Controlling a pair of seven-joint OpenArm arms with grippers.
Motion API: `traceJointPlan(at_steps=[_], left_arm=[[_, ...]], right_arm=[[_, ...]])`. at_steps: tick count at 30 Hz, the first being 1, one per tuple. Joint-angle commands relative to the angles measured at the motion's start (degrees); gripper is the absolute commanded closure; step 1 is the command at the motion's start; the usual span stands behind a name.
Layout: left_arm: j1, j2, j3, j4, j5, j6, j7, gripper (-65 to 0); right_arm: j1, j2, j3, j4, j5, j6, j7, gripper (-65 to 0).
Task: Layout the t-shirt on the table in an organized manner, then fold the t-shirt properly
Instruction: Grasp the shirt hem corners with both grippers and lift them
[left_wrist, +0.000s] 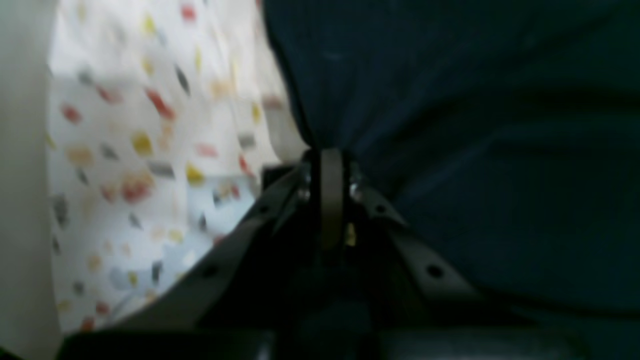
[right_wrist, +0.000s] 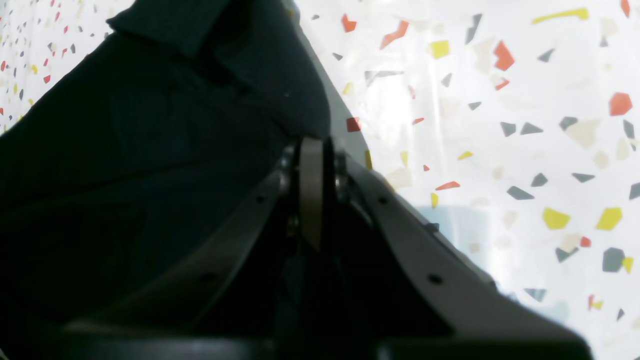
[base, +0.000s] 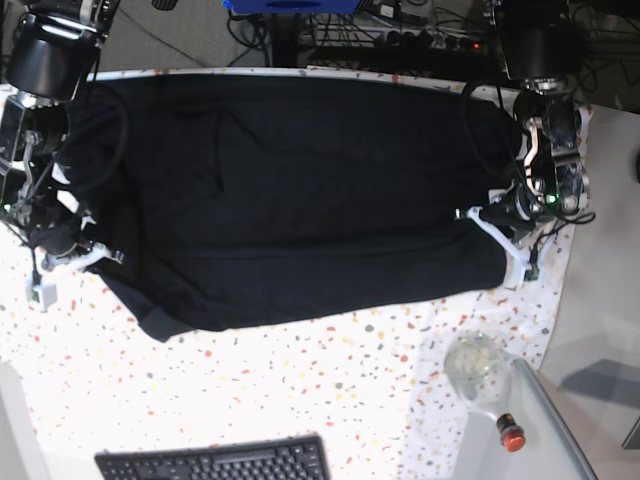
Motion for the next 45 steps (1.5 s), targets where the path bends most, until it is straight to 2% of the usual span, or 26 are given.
traceJointPlan(at_steps=[1,8,9,13,15,18,20,25,28,30,34,36,41,45], left_arm=[[0.32,-0.69,-0.23,1.48,0.21,0.23,-0.06,0.0],[4.45,-0.69,-0.58,1.75,0.12,0.23,0.11,0.0],[4.89,-0.69,-0.58,1.84,0.12,0.23,0.11,-1.8],[5.95,-0.77,-0.58,2.45,0.12,0.23,0.11,-27.0],[7.35,-0.95,-0.58,4.39,0.12,0.23,0.11,-37.0],[8.32,-1.04,-0.67,8.08,0.12,0.23,0.2,-44.9],[8.32,-1.04,-1.9,9.57,0.12,0.05,0.2,-47.6],[4.89,-0.77,-8.85,9.4,0.12,-0.13,-0.24,-48.4],[0.67,-1.04,-10.61,4.39,0.12,-0.39,-2.44,-48.4],[-1.88,-1.3,-10.61,-0.8,0.12,-3.2,-5.78,-48.4],[-6.62,-2.53,-10.96,-12.49,0.12,-12.35,-11.75,-48.4],[-8.29,-2.53,-11.05,-17.77,0.12,-14.54,-13.95,-48.4],[-10.14,-2.53,-11.05,-25.07,0.12,-14.54,-19.58,-48.4],[-10.58,-2.18,-10.52,-27.0,0.12,-14.54,-21.16,-47.9]], right_arm=[[0.98,0.75,0.06,1.12,0.83,0.56,1.14,0.0],[0.98,0.75,-0.03,1.12,0.83,0.56,1.14,0.0],[0.98,0.75,-0.03,1.12,0.83,0.56,1.14,0.0],[0.98,0.75,-0.03,1.12,0.83,0.56,1.23,0.0],[0.98,0.75,-0.03,1.12,0.83,0.56,1.23,0.0],[1.06,0.75,-0.03,1.12,0.83,0.56,1.23,0.0],[1.06,0.75,-0.03,1.12,0.83,0.56,1.23,0.0],[1.06,0.75,-0.03,1.12,0.83,0.56,1.14,0.0],[1.06,0.75,-0.03,1.12,0.83,0.56,1.23,0.0],[1.06,0.75,-0.12,1.12,0.83,0.56,1.14,0.0],[1.15,0.75,-0.12,1.12,0.83,0.56,1.05,0.0],[1.15,0.75,-0.12,1.12,0.83,0.56,1.14,0.0],[1.06,0.84,-0.12,1.12,0.83,0.56,1.14,0.0],[1.06,0.84,-0.12,1.12,0.83,0.56,1.23,0.0]])
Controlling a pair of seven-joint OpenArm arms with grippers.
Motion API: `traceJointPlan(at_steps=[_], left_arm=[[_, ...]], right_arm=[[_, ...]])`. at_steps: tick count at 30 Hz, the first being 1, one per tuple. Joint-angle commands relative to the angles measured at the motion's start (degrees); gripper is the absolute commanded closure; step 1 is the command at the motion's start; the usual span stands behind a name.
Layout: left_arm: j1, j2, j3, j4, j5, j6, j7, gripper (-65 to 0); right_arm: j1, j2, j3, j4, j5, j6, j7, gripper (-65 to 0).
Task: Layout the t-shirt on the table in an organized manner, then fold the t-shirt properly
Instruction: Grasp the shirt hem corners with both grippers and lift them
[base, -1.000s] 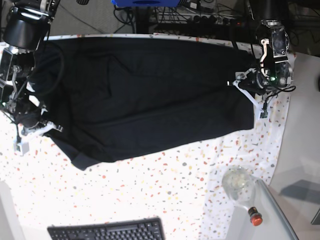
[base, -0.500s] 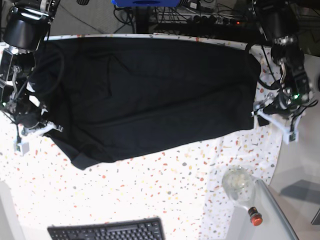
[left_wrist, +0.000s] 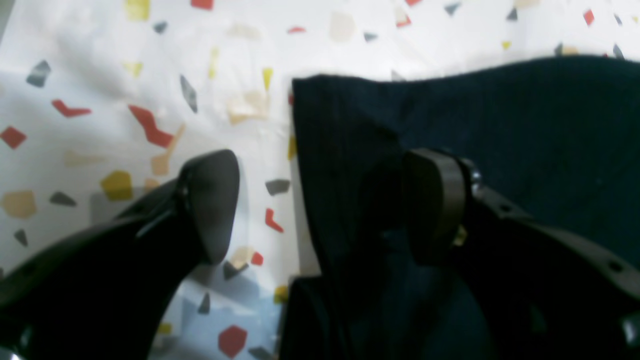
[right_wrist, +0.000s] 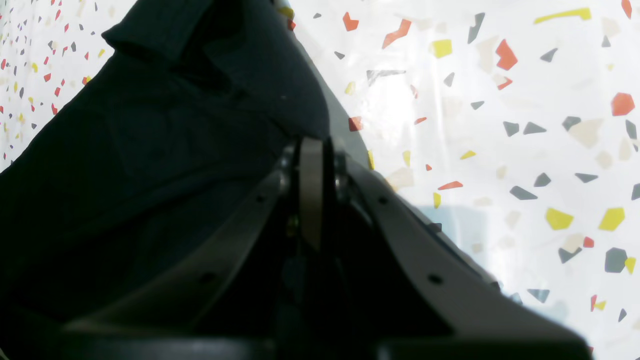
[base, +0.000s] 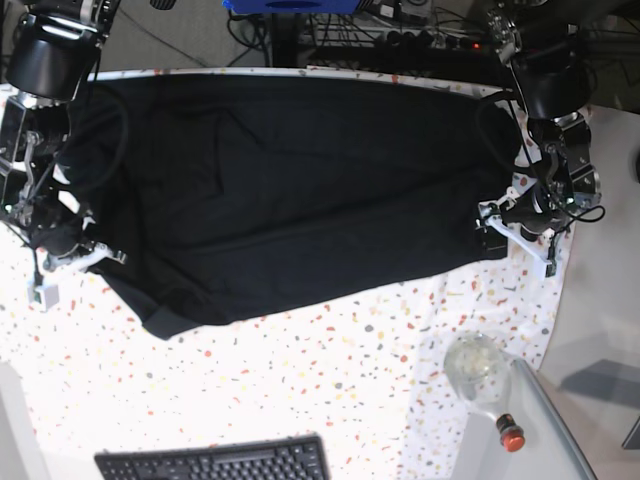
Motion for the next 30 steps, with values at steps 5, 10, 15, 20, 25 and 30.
traceJointPlan(at_steps=[5,10,15,20,25,30], left_arm=[[-1.53,-0.52,-0.07,-1.06,-0.42,-0.34,-0.2,-47.7],[-2.59,-0.34,0.19,-2.91,-0.42,-0.34,-0.2,-46.9],[-2.76,-0.34,0.19,-5.55,-0.42,-0.34,-0.2,-35.5],[-4.08,0.45,0.19,-5.72,-0.42,-0.34,-0.29,0.0],[-8.13,0.8,0.28,-5.72,0.1,-0.34,0.15,0.0],[-11.91,0.62,0.28,-5.28,0.1,-0.34,0.33,0.0]], right_arm=[[1.02,0.86,0.08,1.12,0.61,0.56,1.31,0.0],[1.02,0.86,0.08,1.12,0.61,0.56,1.31,0.0],[0.93,0.86,0.08,1.12,0.61,0.56,1.31,0.0],[0.93,0.77,0.08,1.12,0.61,0.56,1.31,0.0],[2.34,0.86,-0.01,0.77,0.44,0.56,1.4,0.0],[4.98,2.71,-0.98,0.41,0.26,0.65,1.4,0.0]])
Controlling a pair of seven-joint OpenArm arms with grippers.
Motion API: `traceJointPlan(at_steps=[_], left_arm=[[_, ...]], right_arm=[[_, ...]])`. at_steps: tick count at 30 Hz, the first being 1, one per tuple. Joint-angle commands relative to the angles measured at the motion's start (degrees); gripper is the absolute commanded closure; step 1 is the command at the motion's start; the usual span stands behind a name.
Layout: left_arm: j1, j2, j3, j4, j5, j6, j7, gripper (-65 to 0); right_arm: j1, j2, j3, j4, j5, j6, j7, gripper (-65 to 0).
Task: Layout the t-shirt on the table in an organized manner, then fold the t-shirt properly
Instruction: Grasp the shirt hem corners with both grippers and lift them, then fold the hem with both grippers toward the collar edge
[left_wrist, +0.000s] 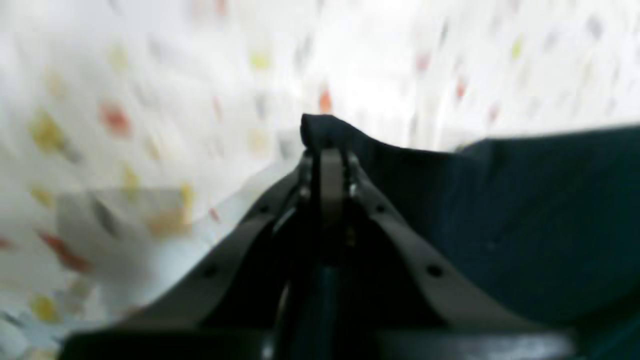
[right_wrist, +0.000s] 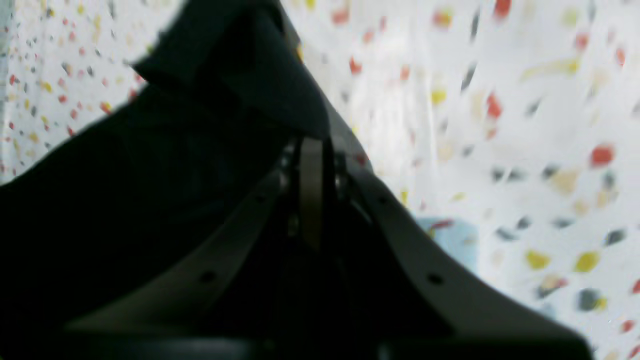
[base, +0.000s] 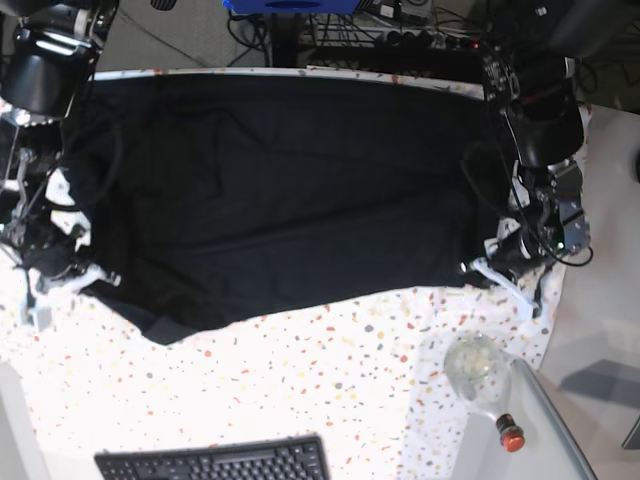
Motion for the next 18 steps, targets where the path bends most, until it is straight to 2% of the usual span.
traceJointPlan(at_steps=[1,3,6,8,12,18], left_arm=[[-2.23,-0.95,-0.07,1.21,-0.57,-0.34,-1.18,0.0],[-3.55,-1.04,1.25,1.21,-0.49,-0.34,-1.09,0.0],[-5.22,-2.0,6.88,1.21,-0.92,-0.34,0.84,0.0],[-5.83,-2.0,8.9,1.21,-1.01,-0.34,0.93,0.0],[-6.36,-1.92,9.25,1.3,-1.01,-0.34,0.93,0.0],[-7.41,-2.36,9.25,1.3,-1.01,-0.34,0.93,0.0]], right_arm=[[1.9,1.25,-0.96,0.79,0.48,0.45,1.25,0.0],[3.04,3.71,-2.72,0.08,0.57,0.45,1.25,0.0],[6.82,6.17,-6.32,-4.23,0.57,0.45,1.69,0.0],[8.84,7.84,-8.43,-8.36,0.57,0.45,4.24,0.0],[11.48,11.09,-13.53,-16.53,0.57,0.45,14.0,0.0],[14.21,15.4,-24.96,-26.29,0.57,0.45,28.15,0.0]])
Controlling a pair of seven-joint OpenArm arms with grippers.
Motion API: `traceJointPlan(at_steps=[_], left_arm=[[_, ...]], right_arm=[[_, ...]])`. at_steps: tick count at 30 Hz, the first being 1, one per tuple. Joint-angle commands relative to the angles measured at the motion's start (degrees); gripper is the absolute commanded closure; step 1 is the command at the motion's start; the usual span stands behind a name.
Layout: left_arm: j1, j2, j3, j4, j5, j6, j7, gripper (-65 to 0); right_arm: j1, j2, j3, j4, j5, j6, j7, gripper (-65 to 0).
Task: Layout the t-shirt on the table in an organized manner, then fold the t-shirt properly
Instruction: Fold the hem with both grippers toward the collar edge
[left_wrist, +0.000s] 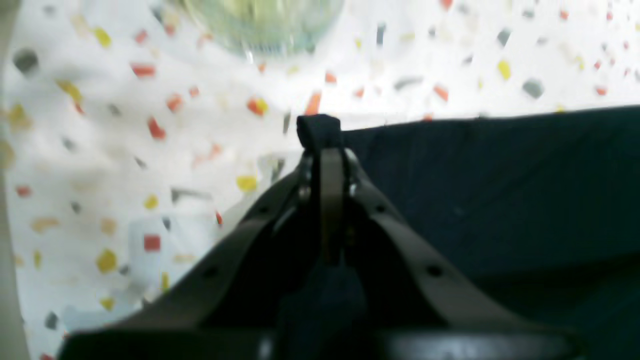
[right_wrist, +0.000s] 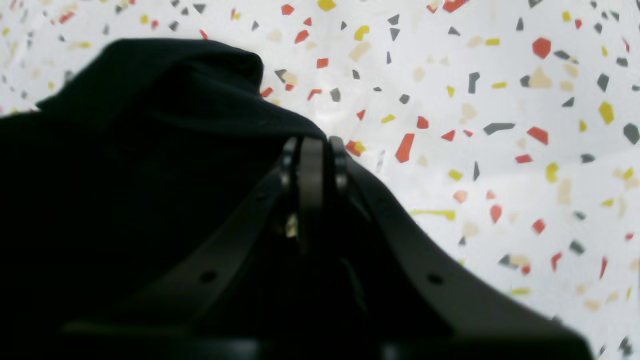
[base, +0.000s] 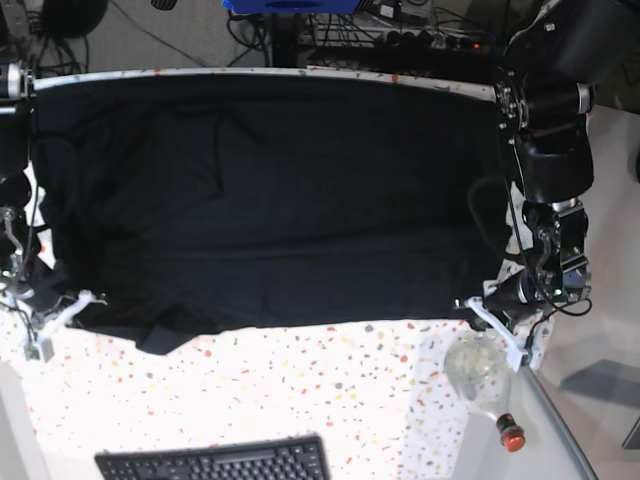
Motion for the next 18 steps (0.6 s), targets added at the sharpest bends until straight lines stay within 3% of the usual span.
traceJointPlan(at_steps=[1,9,14,18], left_arm=[[-1.56,-0.65,-0.04,1.08,-0.73,-0.32,-0.84,0.0],[-4.28,-0.12,0.58,1.69,-0.46,-0.32,-0.84,0.0],[-4.9,-0.12,0.58,1.78,-0.38,-0.32,-0.84,0.0],[-4.72,-0.12,0.58,1.78,-0.38,-0.32,-0.84,0.0]], right_arm=[[2.12,1.57,-1.21,-0.6,0.57,0.23,3.75,0.0],[5.64,3.15,-9.12,-15.37,0.39,0.23,21.86,0.0],[8.1,4.64,-16.24,-20.9,0.39,0.23,28.54,0.0],[8.98,5.08,-19.32,-22.4,0.39,0.23,30.47,0.0]])
